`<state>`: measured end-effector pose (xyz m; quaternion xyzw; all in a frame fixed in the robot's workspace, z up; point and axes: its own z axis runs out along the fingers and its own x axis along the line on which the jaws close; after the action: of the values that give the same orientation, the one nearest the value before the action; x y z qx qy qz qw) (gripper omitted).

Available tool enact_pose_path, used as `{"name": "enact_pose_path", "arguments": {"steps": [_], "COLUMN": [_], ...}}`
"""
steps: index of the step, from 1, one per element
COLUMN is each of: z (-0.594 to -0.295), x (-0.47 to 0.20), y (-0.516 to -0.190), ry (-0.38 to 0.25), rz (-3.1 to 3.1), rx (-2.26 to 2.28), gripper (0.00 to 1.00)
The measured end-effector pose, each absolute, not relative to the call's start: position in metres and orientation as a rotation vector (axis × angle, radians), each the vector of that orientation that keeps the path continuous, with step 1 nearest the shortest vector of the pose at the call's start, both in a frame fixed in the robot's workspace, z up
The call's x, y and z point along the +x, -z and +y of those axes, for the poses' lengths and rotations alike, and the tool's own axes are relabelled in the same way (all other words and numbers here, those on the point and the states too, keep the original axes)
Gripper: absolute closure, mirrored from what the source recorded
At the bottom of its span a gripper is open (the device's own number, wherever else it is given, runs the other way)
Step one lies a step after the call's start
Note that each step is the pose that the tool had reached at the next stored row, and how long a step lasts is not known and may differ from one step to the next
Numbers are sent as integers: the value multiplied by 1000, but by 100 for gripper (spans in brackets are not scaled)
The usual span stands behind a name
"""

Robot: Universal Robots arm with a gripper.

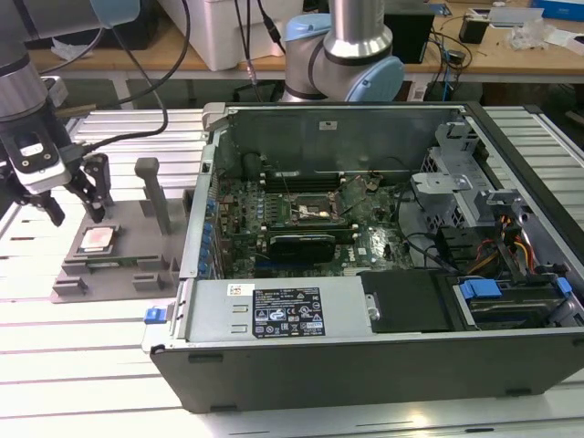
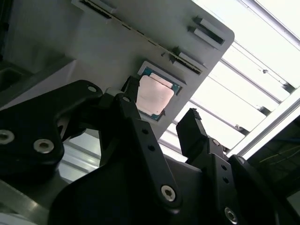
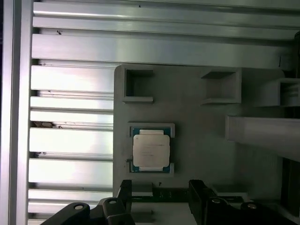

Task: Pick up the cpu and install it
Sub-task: 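Pick up the cpu and move it towards the insertion slot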

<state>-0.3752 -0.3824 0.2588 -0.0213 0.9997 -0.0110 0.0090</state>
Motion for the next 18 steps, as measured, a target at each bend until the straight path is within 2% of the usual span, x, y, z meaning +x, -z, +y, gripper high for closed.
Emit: {"name": "enact_pose_path", "arguments": {"steps": [18], "z": [-382], "x": [-381], "y": [-252], "ry": [31], "rz": [3123], "rx": [-66], "gripper": [40]}}
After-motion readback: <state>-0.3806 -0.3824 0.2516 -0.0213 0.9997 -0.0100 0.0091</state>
